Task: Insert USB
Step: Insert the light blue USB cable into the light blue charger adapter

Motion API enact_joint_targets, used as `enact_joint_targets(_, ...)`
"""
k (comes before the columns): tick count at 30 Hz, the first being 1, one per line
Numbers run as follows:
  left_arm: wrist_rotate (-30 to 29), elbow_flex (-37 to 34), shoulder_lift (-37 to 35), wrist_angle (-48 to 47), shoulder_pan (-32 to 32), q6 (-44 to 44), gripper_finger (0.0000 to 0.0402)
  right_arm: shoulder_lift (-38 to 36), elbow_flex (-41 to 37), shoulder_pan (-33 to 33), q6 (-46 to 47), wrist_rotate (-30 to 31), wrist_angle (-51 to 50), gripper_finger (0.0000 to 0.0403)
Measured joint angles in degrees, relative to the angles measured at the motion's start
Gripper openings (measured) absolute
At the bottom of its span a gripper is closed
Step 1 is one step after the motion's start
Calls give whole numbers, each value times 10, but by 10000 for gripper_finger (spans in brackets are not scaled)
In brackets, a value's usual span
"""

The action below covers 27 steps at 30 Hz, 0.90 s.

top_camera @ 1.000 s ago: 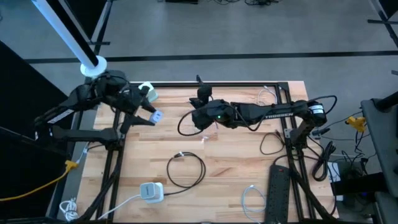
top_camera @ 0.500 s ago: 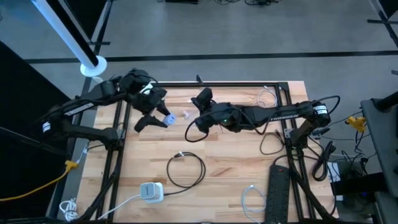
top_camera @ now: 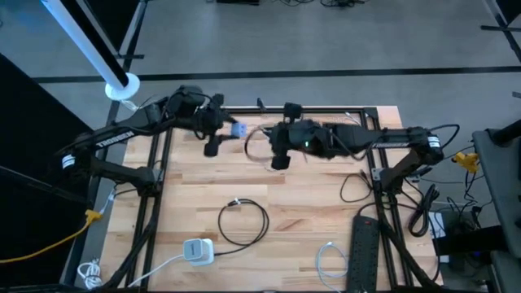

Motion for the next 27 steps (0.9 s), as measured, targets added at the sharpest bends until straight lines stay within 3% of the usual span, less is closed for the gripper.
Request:
enact_joint_targets(5,-134,0,11,52,-16,159,195,-1,7,-63,260,-247,-4,17)
enact_joint_targets(8,-239,0,22,89,-42,251,195,-1,7,-86,398,-346,18,17)
enact_joint_targets(10,-272,0,26,115,-60,330,195,-1,8,-97,487,-391,33,17)
enact_joint_targets(13,-284,0,29,158,-89,413,195,-1,8,-107,598,-420,83,17)
enact_joint_targets(18,-312,0,25,240,-137,471,195,-14,8,-118,709,-434,144,17)
enact_joint_targets(27,-332,0,10,289,-162,537,195,-26,8,-119,800,-434,220,17)
